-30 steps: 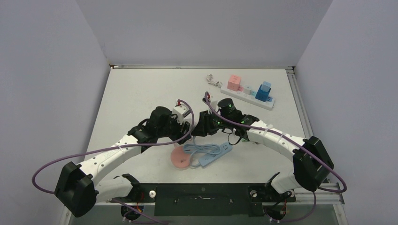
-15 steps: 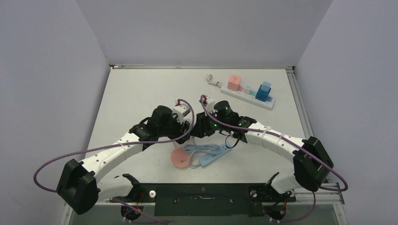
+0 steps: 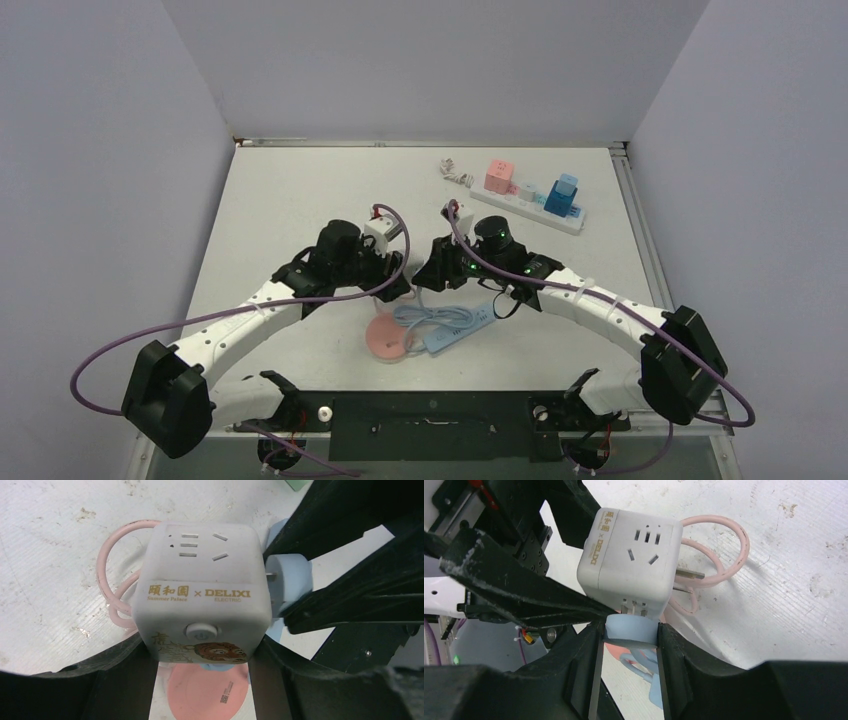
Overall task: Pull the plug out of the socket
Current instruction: Remove the plug from the socket, then place the plug at the center of the board.
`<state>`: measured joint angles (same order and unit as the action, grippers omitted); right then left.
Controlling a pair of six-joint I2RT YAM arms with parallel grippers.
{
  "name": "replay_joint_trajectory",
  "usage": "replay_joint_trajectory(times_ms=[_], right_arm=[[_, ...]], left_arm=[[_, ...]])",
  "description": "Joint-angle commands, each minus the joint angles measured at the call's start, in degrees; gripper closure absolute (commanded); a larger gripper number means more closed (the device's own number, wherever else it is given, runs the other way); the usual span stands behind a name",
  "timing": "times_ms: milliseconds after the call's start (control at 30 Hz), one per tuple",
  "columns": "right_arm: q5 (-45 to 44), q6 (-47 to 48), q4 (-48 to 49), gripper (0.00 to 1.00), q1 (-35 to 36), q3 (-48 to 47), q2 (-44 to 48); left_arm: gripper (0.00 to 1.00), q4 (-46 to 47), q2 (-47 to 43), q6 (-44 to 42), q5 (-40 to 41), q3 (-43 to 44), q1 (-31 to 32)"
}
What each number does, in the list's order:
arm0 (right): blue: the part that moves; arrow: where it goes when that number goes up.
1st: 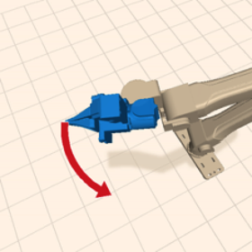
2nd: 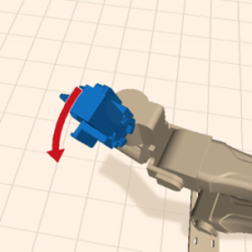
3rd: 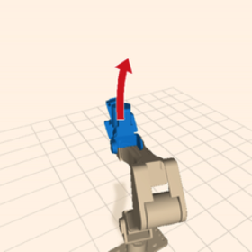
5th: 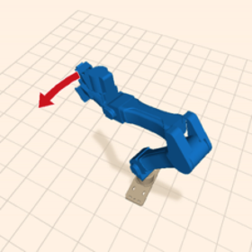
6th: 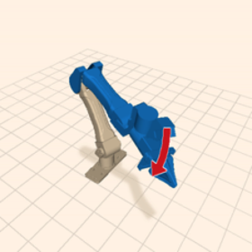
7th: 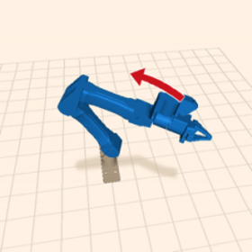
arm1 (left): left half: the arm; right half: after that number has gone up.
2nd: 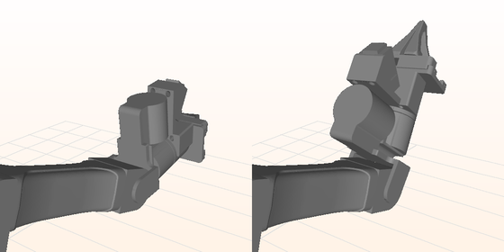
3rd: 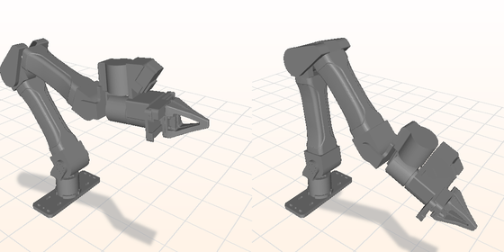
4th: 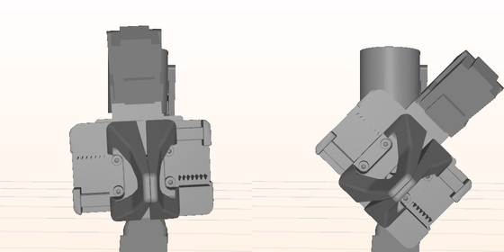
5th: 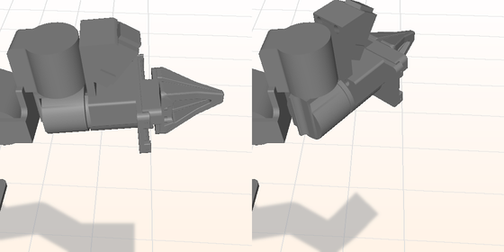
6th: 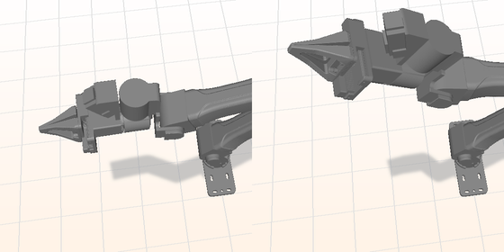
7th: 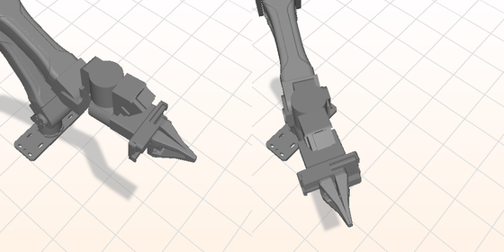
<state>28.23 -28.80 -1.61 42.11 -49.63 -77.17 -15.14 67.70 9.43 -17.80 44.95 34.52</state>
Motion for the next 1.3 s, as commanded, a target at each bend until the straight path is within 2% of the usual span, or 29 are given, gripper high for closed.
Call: replay_joint_trajectory(times_ms=[0,233,400,567,700,833,1067,1167,1267], right_arm=[[2.2,-0.6,0.7,0.95,-4.2,2.4,3.5],[2.0,-1.1,1.0,0.95,-3.5,1.0,3.4],[-5.2,-0.4,-3.5,0.95,-3.8,0.2,3.6],[-12.7,-0.3,-8.6,0.95,-10.5,2.4,3.8],[-19.3,1.9,-12.4,0.91,-16.3,4.6,4.1],[-22.5,3.0,-12.0,0.8,-19.7,7.2,2.9],[-24.9,2.9,-8.8,0.36,-20.7,9.9,2.1],[-25.3,3.6,-8.4,0.29,-20.7,9.7,3.2],[-23.7,5.1,-6.8,0.22,-20.1,10.0,5.9]], left_arm=[[1.0,4.2,-1.6,0.9,1.6,0.7,-3.3],[1.0,2.9,-0.7,0.9,4.1,1.2,-3.3],[1.0,3.1,-1.1,2.5,4.6,1.1,-4.7],[1.0,5.2,-1.1,6.1,-0.9,0.3,-9.2],[1.0,8.2,-0.2,9.8,-6.4,-0.4,-11.0],[1.0,12.8,1.2,14.6,-13.3,-1.5,-12.8],[1.0,24.8,3.7,25.4,-24.0,-4.7,-16.7],[1.0,28.0,3.8,28.3,-25.1,-5.9,-17.6],[1.0,27.1,3.5,28.4,-24.0,-5.9,-17.6]])
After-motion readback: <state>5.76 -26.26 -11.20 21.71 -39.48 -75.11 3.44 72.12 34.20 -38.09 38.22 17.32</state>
